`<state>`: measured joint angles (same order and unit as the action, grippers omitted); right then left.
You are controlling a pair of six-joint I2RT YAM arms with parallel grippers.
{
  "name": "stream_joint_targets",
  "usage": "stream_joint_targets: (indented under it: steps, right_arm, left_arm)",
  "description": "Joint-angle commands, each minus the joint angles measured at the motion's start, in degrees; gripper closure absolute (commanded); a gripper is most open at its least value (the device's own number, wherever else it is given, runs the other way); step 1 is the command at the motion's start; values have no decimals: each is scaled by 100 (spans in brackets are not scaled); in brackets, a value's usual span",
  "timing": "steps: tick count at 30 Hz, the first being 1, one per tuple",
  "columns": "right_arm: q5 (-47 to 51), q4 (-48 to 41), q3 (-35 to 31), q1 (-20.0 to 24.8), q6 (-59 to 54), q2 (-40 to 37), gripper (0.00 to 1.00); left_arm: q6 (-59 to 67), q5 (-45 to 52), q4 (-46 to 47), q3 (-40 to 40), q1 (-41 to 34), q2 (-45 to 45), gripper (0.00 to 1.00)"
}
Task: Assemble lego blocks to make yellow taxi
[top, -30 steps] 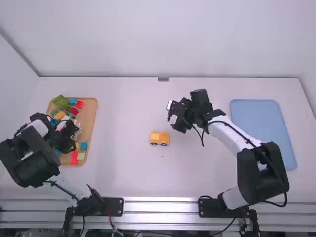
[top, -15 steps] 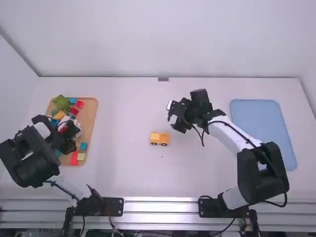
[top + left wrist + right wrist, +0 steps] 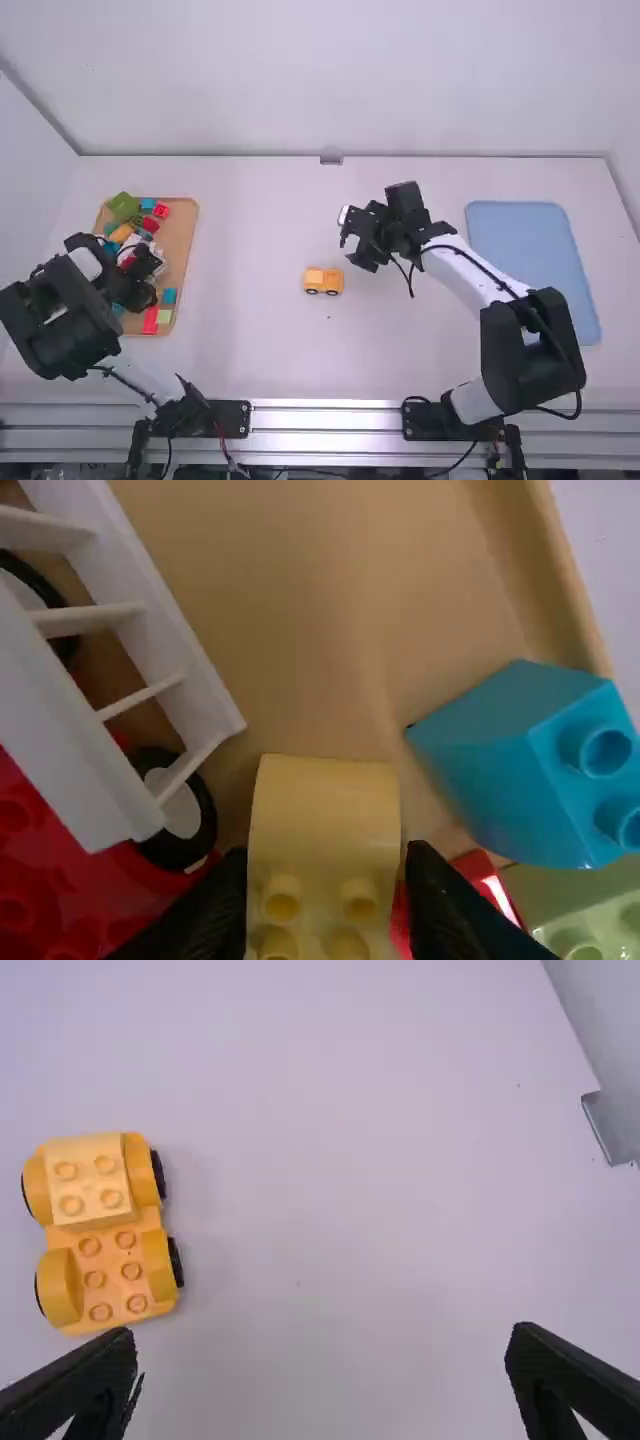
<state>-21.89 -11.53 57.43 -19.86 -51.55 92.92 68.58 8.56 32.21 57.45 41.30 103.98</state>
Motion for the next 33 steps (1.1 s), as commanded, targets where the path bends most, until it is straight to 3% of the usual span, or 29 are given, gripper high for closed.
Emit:
stream_joint_targets:
  steps: [1,9,12,15,22,27,33]
  right_arm:
    - [-11,-57,116,9,33,-79,2]
    - [-9,-90,116,2,33,-79,2]
    - [-9,-81,116,-2,35,-79,2]
    - [-20,-50,116,-2,35,-85,2]
    - [-59,-52,116,-2,35,-334,2]
    - [-118,-92,114,-2,337,-754,2]
    - [-48,-92,109,15,1088,-1117,2]
  left_arm:
    - [-20,105,-7,-118,-42,39,58]
    - [-17,105,-278,-278,-42,39,61]
    - [-20,103,-328,-234,-44,37,80]
    - [-20,107,-122,-74,-48,37,84]
    - [-905,461,1285,1088,-120,26,73]
    - [-1631,914,2164,2085,-188,26,78]
    - [-1655,1314,2090,2273,-885,-243,80]
